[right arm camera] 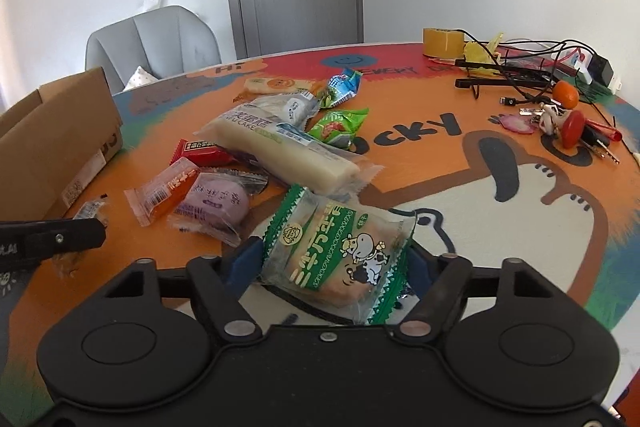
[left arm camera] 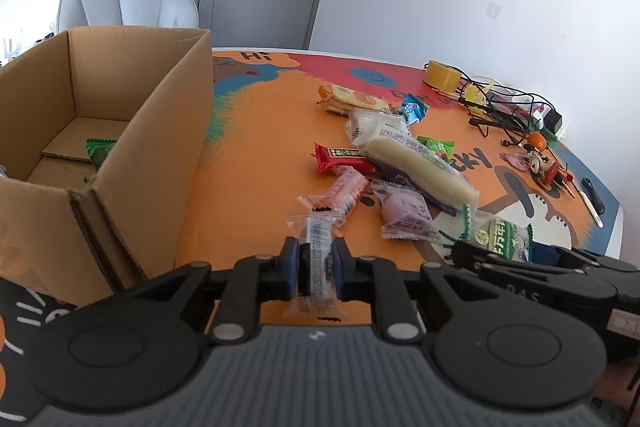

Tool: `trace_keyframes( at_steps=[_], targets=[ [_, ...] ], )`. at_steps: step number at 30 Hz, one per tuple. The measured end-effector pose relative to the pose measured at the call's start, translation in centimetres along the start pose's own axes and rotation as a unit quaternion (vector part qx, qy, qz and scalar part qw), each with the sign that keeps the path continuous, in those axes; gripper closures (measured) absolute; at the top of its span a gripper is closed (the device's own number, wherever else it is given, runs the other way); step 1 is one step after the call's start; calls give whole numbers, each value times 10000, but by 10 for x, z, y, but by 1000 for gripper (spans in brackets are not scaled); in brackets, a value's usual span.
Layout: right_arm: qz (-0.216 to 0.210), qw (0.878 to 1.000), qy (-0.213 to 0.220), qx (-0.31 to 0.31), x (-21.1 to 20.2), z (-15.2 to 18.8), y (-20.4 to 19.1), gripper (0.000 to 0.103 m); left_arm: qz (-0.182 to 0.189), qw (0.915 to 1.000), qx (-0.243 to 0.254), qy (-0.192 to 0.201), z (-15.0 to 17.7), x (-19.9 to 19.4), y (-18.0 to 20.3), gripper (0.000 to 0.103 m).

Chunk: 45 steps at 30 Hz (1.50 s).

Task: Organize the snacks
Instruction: 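Grasp the clear candy stick packet with the left tool while the right grasps the green-white bread packet, then carry both held packets over the cardboard box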

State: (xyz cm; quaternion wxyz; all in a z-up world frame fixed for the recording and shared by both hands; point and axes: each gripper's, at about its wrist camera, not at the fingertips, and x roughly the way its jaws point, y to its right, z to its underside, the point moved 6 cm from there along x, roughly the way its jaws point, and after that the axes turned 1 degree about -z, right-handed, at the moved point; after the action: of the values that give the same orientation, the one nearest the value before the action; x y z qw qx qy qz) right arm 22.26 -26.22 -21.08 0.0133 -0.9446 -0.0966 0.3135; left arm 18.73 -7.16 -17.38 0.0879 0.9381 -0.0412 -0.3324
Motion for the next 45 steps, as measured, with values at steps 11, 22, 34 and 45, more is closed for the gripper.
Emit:
trace_keyframes(
  at_steps=[11, 22, 34, 45],
  targets=[
    [-380, 9985, 233, 311, -24, -12, 4, 43, 38, 9992, 103, 386, -19, -30, 7, 86],
    [-910, 9935, 592, 334, -46, -45, -31, 43, -152, 9959, 129, 887, -50, -70, -7, 86],
    [-1372, 9877, 750, 29, -53, -70, -86, 43, -498, 9922, 12, 1143, -65, -100, -41, 86],
    [-1572, 9835, 875, -165, -47, -88, -119, 43, -721, 9895, -143, 1245, -74, -104, -75, 86]
  ],
)
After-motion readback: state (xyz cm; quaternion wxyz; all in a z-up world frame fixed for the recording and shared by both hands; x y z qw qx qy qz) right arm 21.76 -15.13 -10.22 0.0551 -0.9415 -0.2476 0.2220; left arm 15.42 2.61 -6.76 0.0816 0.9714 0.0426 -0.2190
